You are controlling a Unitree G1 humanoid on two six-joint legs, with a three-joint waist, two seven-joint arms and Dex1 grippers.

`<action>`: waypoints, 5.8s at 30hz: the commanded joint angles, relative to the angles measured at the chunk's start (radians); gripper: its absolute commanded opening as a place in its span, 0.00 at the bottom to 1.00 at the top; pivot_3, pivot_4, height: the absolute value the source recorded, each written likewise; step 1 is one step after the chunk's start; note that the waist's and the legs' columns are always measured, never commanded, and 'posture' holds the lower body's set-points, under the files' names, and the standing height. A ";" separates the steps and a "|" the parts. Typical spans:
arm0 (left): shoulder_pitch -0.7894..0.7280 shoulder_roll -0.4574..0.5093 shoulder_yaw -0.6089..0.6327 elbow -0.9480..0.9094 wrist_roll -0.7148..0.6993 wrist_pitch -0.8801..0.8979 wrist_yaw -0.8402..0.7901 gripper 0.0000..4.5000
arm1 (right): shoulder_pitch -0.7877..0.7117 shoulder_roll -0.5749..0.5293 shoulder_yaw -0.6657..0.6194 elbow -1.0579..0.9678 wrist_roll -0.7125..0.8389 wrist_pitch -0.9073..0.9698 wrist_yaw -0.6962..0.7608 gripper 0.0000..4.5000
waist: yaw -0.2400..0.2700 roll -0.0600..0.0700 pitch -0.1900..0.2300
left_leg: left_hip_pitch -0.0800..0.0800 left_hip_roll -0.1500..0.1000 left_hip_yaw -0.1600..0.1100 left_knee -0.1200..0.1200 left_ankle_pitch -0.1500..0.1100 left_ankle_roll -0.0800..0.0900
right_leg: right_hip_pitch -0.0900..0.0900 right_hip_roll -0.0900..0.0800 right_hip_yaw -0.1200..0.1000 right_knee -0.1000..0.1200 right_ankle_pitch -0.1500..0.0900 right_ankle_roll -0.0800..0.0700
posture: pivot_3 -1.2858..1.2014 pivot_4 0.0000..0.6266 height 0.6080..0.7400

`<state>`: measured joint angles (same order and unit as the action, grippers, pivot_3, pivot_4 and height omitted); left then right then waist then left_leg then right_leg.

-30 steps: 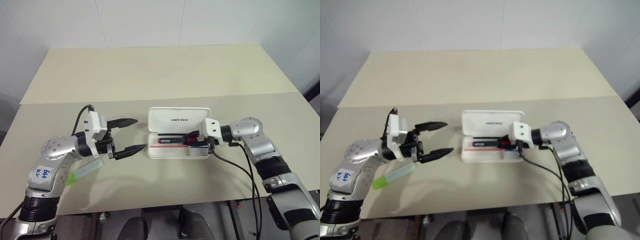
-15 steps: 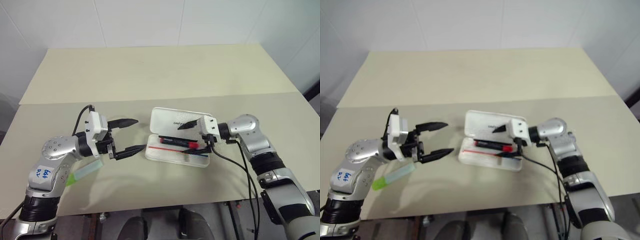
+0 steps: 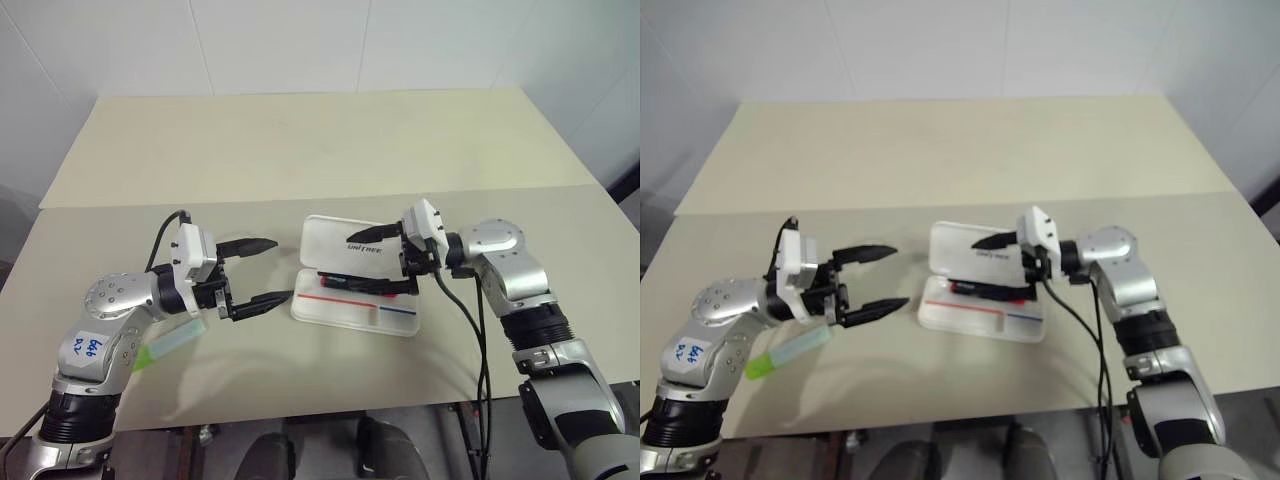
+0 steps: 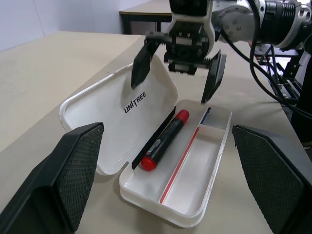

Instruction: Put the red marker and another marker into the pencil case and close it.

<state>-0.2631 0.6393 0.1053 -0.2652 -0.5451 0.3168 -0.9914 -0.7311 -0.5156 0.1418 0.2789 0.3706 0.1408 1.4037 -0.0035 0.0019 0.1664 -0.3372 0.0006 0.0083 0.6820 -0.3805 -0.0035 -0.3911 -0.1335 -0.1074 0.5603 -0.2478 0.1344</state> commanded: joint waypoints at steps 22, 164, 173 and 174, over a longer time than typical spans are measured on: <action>0.513 0.148 0.418 -0.129 0.024 -0.089 -0.044 1.00 | 0.101 -0.288 -0.175 -0.104 0.103 -0.024 0.137 0.99 | 0.004 0.000 0.000 | 0.000 0.000 0.001 0.000 -0.001 0.000 | 0.000 -0.001 0.001 0.000 0.000 -0.001 | 0.52 0.24 1.00; -0.321 -0.201 -0.337 0.408 0.282 -0.267 -0.279 0.99 | 0.717 -0.300 -0.467 -0.545 0.265 -0.026 -0.191 1.00 | 0.032 0.003 -0.003 | 0.016 0.017 0.039 0.002 -0.014 0.001 | -0.001 0.002 -0.028 -0.002 0.007 -0.015 | 0.52 0.24 1.00; -0.285 -0.181 -0.314 0.355 0.273 -0.269 -0.261 0.99 | 0.719 -0.268 -0.465 -0.560 0.252 0.002 -0.256 1.00 | 0.032 0.003 -0.003 | 0.016 0.016 0.039 0.002 -0.014 0.001 | -0.001 0.002 -0.028 -0.002 0.007 -0.015 | 0.52 0.24 1.00; -0.281 -0.182 -0.310 0.350 0.263 -0.264 -0.263 0.99 | 0.718 -0.268 -0.465 -0.559 0.245 0.005 -0.266 1.00 | 0.032 0.003 -0.003 | 0.016 0.016 0.039 0.002 -0.014 0.001 | -0.001 0.002 -0.028 -0.002 0.007 -0.015 | 0.52 0.24 1.00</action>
<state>-0.5506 0.4522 -0.2280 0.1243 -0.2522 0.0616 -1.2566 -0.0106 -0.7832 -0.3150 -0.2485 0.6131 0.1431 1.1502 0.0286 0.0049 0.1633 -0.3210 0.0170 0.0470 0.6845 -0.3945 -0.0027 -0.3917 -0.1319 -0.1353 0.5580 -0.2405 0.1192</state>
